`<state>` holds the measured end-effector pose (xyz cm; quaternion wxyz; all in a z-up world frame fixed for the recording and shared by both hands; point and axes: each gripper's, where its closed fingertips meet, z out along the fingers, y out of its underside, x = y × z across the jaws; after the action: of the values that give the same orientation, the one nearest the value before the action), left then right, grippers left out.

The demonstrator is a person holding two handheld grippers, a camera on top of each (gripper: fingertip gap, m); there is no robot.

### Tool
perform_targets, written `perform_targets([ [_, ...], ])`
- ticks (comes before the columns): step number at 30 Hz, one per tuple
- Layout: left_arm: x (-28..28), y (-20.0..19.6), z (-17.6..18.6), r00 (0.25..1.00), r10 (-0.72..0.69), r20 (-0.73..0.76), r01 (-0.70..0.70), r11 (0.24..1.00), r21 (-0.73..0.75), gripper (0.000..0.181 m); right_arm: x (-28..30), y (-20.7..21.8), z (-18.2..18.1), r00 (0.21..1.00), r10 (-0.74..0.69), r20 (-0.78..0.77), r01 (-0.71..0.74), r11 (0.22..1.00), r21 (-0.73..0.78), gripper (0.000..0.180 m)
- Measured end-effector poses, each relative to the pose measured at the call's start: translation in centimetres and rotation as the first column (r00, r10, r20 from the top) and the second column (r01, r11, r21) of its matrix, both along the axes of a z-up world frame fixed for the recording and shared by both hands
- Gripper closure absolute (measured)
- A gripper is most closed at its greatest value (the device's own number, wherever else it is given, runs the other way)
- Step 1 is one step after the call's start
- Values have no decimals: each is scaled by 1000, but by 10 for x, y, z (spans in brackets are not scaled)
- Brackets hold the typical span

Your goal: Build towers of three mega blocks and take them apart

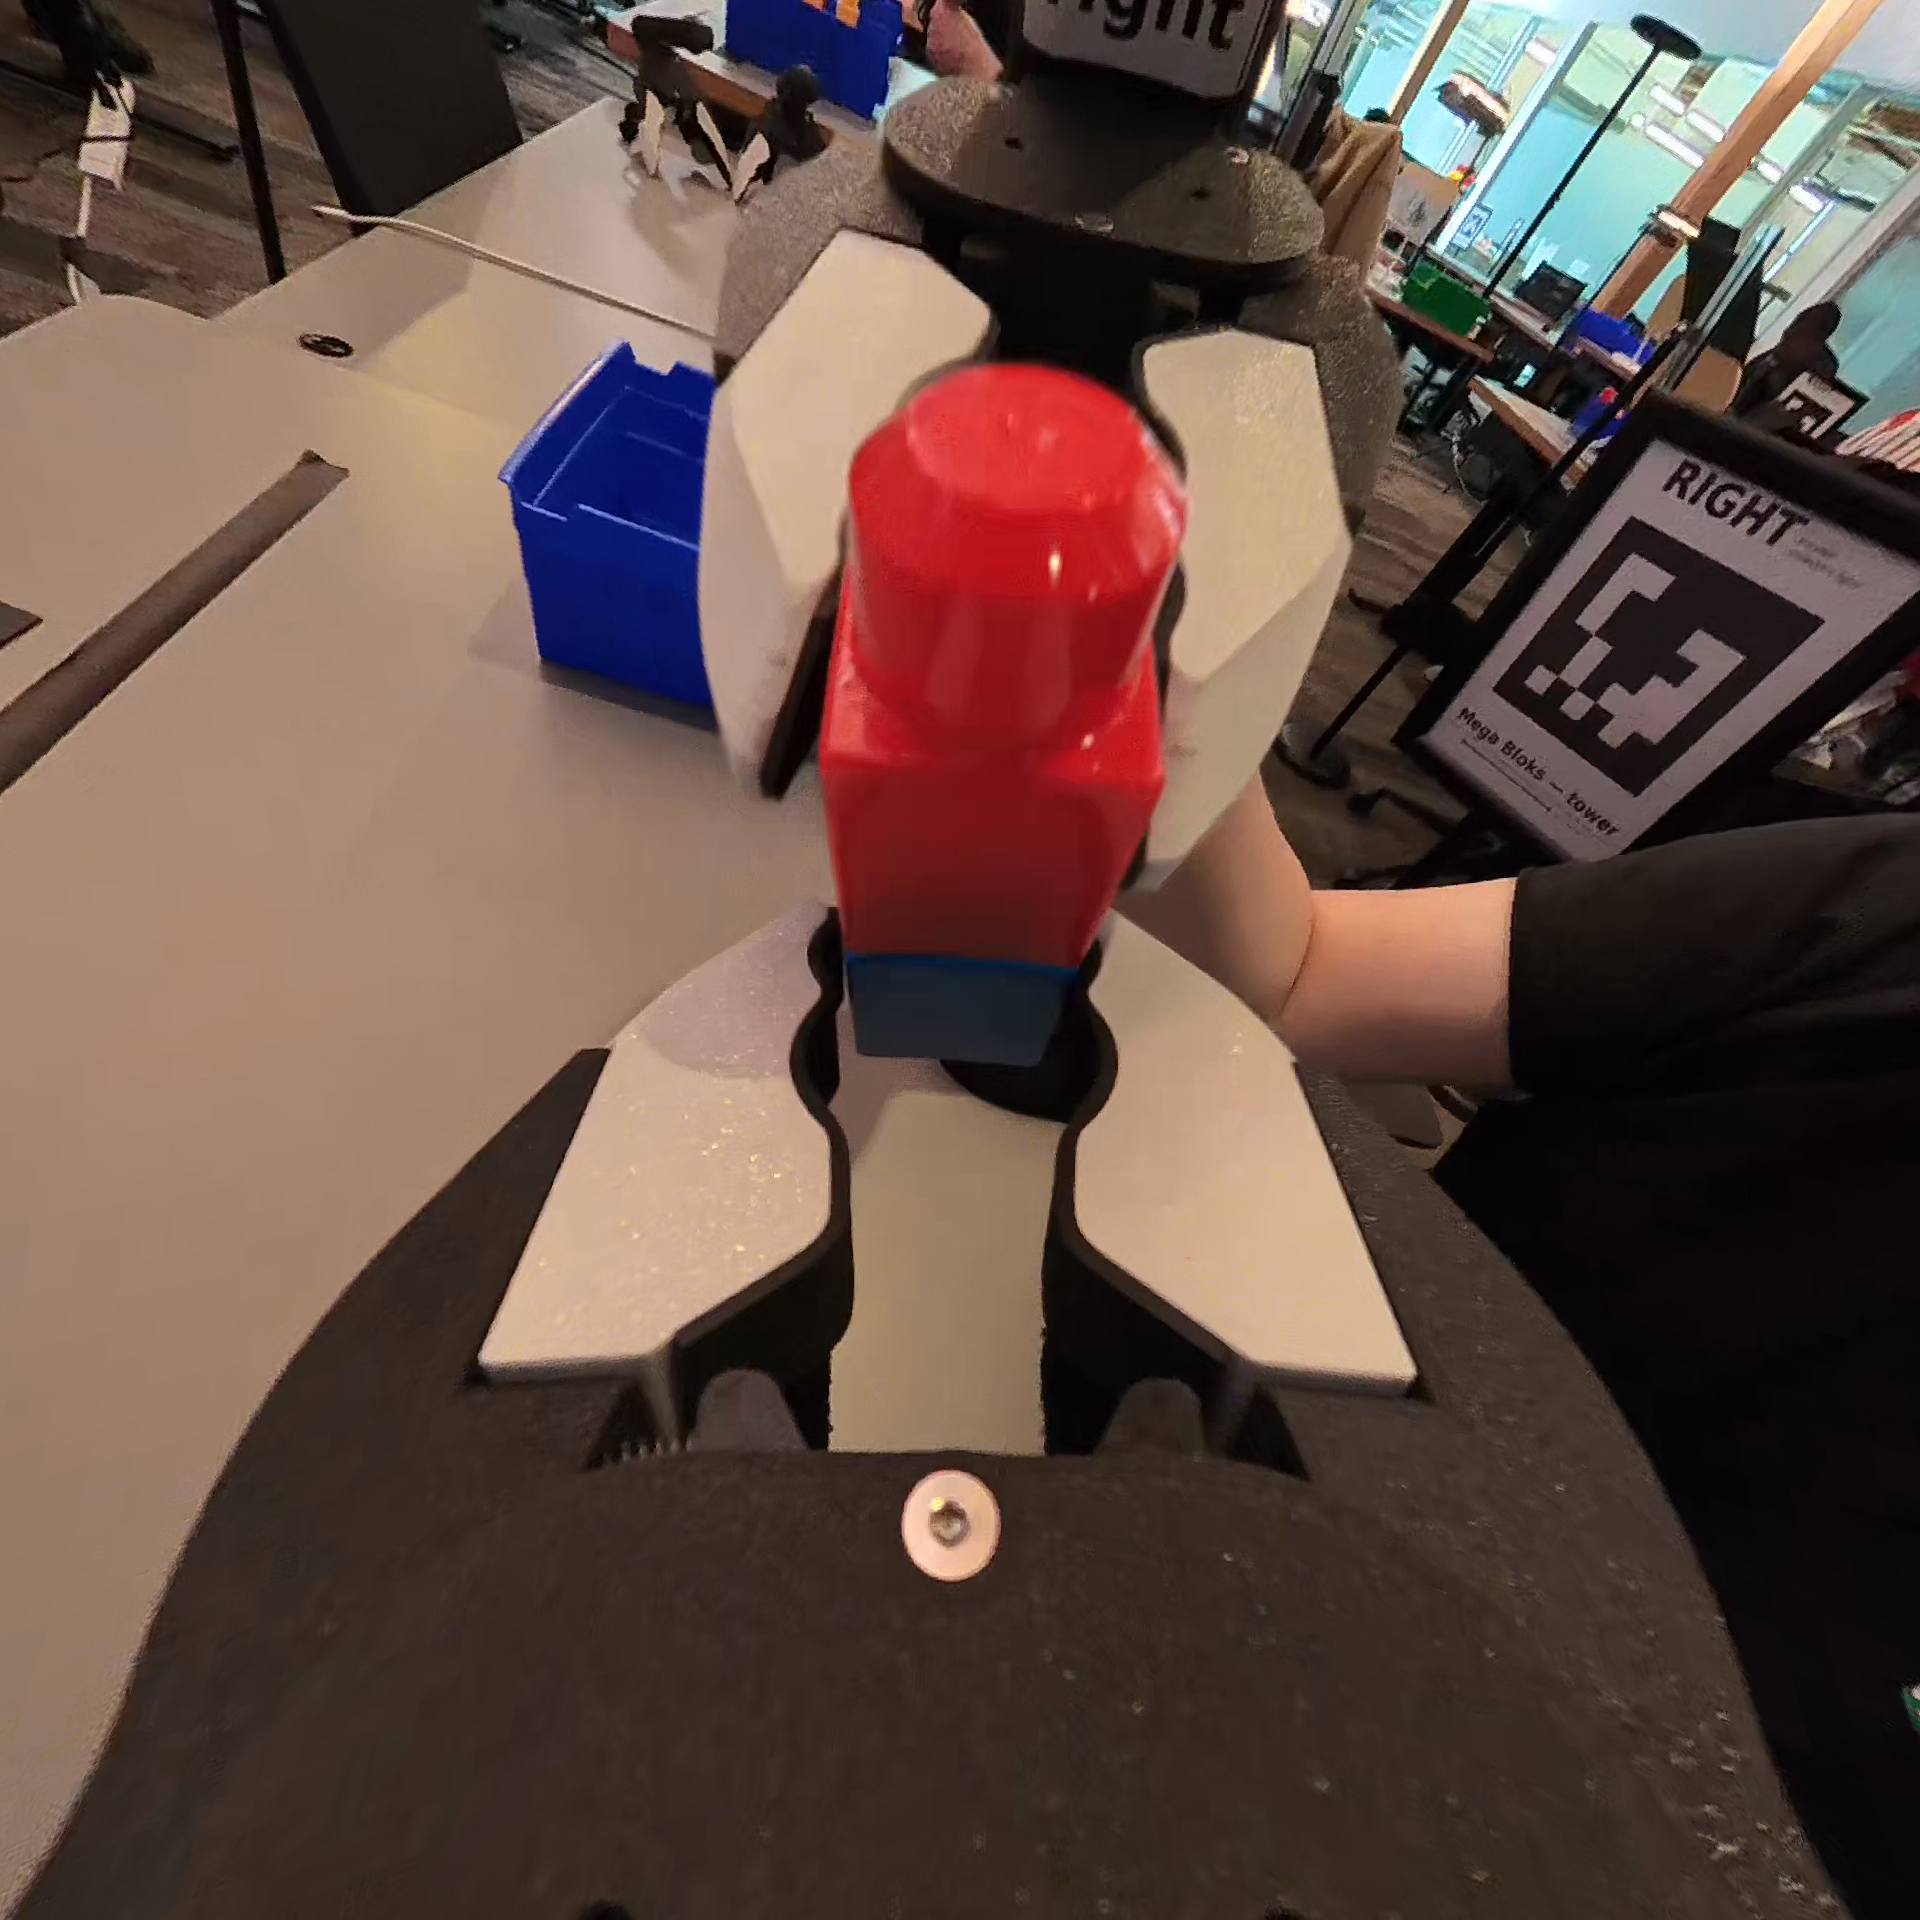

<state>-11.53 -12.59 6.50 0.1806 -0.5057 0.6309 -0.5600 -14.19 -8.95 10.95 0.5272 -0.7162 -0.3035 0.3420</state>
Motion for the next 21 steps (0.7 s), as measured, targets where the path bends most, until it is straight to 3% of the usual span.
perform_targets([
  [8,11,4,15,991,51,126,-49,999,-20,145,8,2,7,999,-6,-50,7,1000,24,143],
  [18,0,-7,20,995,-24,101,31,997,-71,145,-1,-5,18,999,21,-40,-18,996,82,143],
  [21,1,-16,-21,993,-79,-89,84,995,55,145,14,-18,59,968,39,-247,10,981,192,143],
])
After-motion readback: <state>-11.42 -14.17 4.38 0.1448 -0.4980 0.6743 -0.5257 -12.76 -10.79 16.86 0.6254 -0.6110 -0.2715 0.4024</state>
